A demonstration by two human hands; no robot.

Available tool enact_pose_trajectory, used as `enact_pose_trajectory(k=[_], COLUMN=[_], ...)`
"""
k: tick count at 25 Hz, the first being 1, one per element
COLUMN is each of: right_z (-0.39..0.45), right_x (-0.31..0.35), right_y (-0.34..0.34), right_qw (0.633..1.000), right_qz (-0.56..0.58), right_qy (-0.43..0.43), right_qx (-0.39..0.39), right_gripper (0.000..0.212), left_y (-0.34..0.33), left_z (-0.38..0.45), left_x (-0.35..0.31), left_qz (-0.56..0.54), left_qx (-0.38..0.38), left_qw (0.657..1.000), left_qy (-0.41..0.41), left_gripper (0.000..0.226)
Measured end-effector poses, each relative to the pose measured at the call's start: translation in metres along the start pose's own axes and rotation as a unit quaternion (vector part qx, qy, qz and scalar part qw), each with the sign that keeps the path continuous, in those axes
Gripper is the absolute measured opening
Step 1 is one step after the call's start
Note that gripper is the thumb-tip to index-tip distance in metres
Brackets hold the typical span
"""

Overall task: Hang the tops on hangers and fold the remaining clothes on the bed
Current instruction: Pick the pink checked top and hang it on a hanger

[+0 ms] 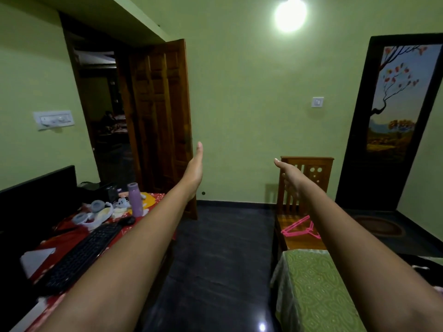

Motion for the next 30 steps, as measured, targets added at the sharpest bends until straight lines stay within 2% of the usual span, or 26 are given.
enact_pose_trajectory(k=[5,9,12,15,19,22,26,30], right_z=[0.152,0.260,0.313,0.353,0.393,0.397,0.347,0.269], right_x=[0.027,0.051,0.043,0.030,0.015,0.006,0.007,-0.009], right_y=[0.021,0.056,0.088,0.139,0.242,0.323,0.418,0.460], right_qw=[1.000,0.999,0.999,0.997,0.982,0.954,0.886,0.806], right_qz=[0.007,0.004,-0.027,-0.034,0.006,0.041,0.063,0.075], right_qy=[0.006,0.029,0.031,0.030,0.036,0.028,0.020,0.002], right_qx=[-0.001,-0.012,-0.027,-0.068,-0.186,-0.294,-0.459,-0.587], right_gripper=[0.082,0.073,0.068,0.072,0.074,0.073,0.066,0.073], left_y=[-0.049,-0.097,-0.155,-0.225,-0.359,-0.464,-0.589,-0.683], left_z=[0.148,0.266,0.334,0.391,0.463,0.499,0.505,0.468], left_x=[0.007,0.000,0.015,0.025,0.018,0.003,-0.037,-0.059], left_qz=[-0.005,-0.026,-0.054,-0.081,-0.097,-0.101,-0.129,-0.172], left_qx=[0.013,0.004,0.040,0.079,0.191,0.288,0.430,0.540], left_qw=[1.000,0.999,0.997,0.993,0.976,0.950,0.891,0.820], left_qy=[-0.007,-0.026,-0.024,-0.026,-0.049,-0.065,-0.075,-0.075], left_gripper=[0.083,0.076,0.069,0.069,0.071,0.072,0.069,0.068])
Point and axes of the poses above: each hand's wrist, its own z-axis towards the middle knuckle, its own y-axis out of the back of the hand, x = y × z, the point moved 10 cm from there along z, towards the middle knuckle, and after that the axes turned 2 degrees about z, right-handed, at the moved point
